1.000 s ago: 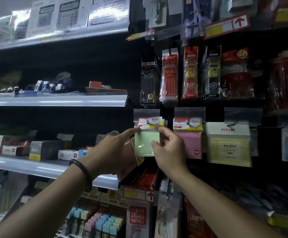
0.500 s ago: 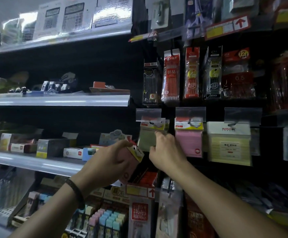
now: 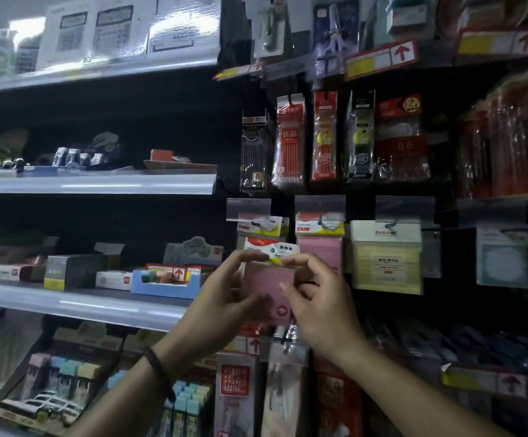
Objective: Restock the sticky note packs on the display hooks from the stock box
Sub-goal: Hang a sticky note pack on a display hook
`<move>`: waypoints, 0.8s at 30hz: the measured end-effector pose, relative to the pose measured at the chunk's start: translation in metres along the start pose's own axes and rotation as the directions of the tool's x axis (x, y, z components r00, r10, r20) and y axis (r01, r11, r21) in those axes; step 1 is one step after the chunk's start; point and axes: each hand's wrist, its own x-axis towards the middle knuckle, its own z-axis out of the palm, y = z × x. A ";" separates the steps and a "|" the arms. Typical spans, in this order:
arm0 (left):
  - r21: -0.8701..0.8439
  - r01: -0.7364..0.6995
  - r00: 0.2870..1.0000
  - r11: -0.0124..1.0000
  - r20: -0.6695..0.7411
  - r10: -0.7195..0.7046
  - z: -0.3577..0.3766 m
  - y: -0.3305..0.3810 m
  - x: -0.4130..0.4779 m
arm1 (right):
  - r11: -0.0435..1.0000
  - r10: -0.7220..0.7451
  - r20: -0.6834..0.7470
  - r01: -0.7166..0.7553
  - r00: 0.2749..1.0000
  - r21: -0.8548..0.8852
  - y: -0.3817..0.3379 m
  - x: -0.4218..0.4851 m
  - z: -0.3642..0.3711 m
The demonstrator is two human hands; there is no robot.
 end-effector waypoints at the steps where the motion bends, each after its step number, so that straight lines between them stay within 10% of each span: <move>1: 0.028 -0.021 1.000 0.999 -0.006 0.021 0.006 0.000 0.003 | 1.000 0.013 -0.026 -0.013 1.000 0.008 0.002 0.001 -0.006; 24: 0.342 -0.213 0.966 0.915 -0.068 0.250 0.055 0.002 0.058 | 0.996 -0.071 -0.272 0.055 0.960 -0.063 0.023 0.050 -0.057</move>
